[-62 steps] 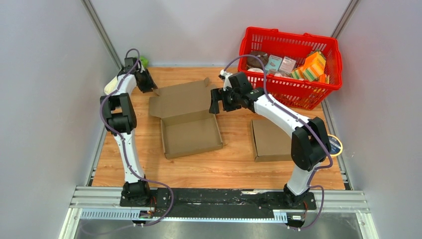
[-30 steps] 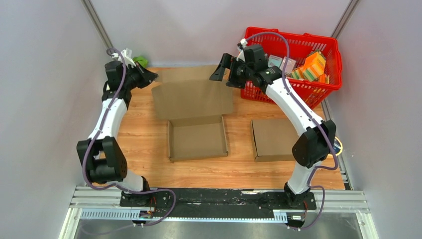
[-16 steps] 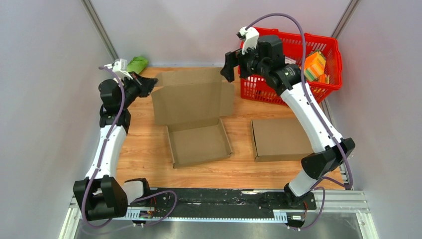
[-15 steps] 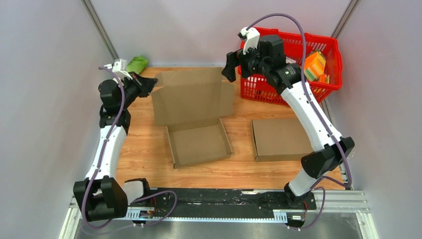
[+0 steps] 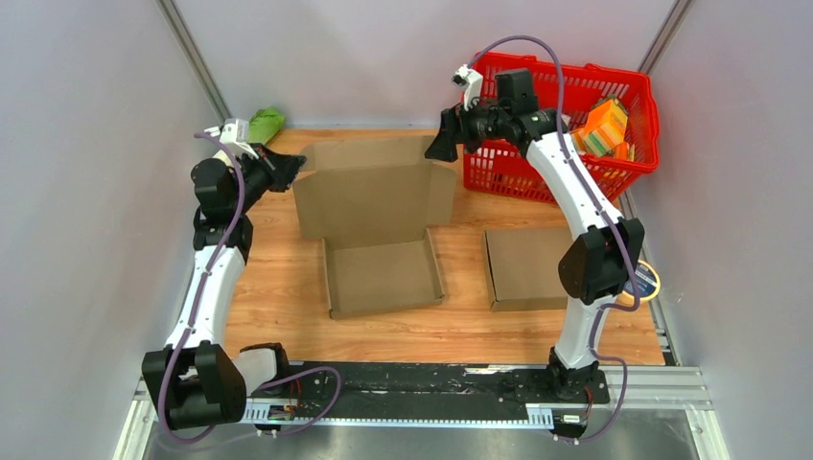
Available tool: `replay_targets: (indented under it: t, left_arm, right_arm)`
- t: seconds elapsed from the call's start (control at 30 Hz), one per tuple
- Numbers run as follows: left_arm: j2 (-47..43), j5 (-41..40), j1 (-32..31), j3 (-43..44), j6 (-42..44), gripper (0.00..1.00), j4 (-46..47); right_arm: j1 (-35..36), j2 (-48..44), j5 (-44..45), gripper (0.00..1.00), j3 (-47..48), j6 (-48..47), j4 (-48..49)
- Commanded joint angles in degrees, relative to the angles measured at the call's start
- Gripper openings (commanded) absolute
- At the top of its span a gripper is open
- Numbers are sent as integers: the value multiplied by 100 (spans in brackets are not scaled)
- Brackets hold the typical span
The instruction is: Fold the paper box
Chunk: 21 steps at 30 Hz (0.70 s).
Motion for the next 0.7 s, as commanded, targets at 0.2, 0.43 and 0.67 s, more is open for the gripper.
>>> replay_targets:
  t: [0.2,0.43,0.67]
  left_arm:
    - [-44,292,-31,77,126,0,464]
    - [44,301,-30,182,21,0,403]
    - [-500,-727,206,324,381,41,-1828]
  right_arm:
    - [-97,-75,-1642,73,-400,204,897]
    - [78,-31,-1107,36,-416,372,1231]
    - [184,-602,-271,5,-1006,-66,1812]
